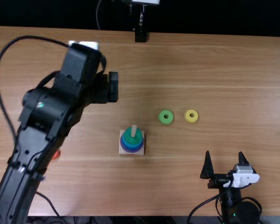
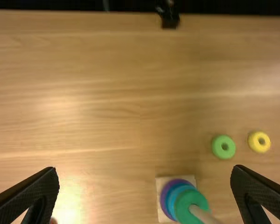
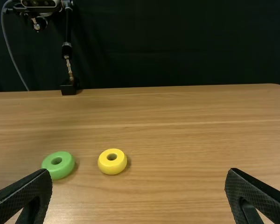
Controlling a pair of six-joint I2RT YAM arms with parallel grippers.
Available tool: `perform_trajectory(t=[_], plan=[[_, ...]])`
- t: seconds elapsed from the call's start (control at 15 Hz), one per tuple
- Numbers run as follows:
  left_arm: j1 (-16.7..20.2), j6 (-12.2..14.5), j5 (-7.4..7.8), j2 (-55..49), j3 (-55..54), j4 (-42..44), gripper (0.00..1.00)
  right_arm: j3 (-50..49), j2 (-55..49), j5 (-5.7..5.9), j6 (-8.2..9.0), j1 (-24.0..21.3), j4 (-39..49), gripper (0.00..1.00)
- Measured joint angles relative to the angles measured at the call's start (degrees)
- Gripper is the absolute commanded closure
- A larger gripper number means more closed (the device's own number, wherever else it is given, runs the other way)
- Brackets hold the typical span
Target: Build the Hanoi tower: stack the rings onto the peg from bottom to top in this color order: purple, dark blue, light blue, dark green, light green, yellow, orange.
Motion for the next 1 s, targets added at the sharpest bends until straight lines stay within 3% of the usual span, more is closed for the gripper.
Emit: perform_trajectory(t=[0.27, 0.53, 0.6, 0.73, 0.8, 1.0], plan=[[11.72, -0.07, -1.33, -19.71, -28.79, 21.05, 0.0, 0.0, 0.0, -0.02, -0.02, 0.0, 0.0, 0.0], [15.06, -0.07, -1.38, -46.21, -68.13, 58.01, 0.0, 0.0, -0.02, -0.02, -0.04, 0.0, -0.02, 0.0], [16.22, -0.04, -1.46, -51.41, -75.93, 64.5, 0.0, 0.0, -0.02, -0.04, -0.02, 0.0, 0.0, 0.0], [16.37, -0.07, -1.25, -58.45, -85.24, 68.63, 0.0, 0.0, 0.0, 0.0, 0.0, 0.0, -0.02, 0.0], [16.37, 0.46, -0.31, -62.14, -89.44, 69.22, 0.0, 0.0, -0.02, -0.02, 0.0, 0.0, 0.0, 0.0], [16.92, 5.7, 5.51, -70.73, -99.01, 69.96, 0.0, 0.0, 0.0, -0.02, -0.02, 0.0, 0.0, 0.0]])
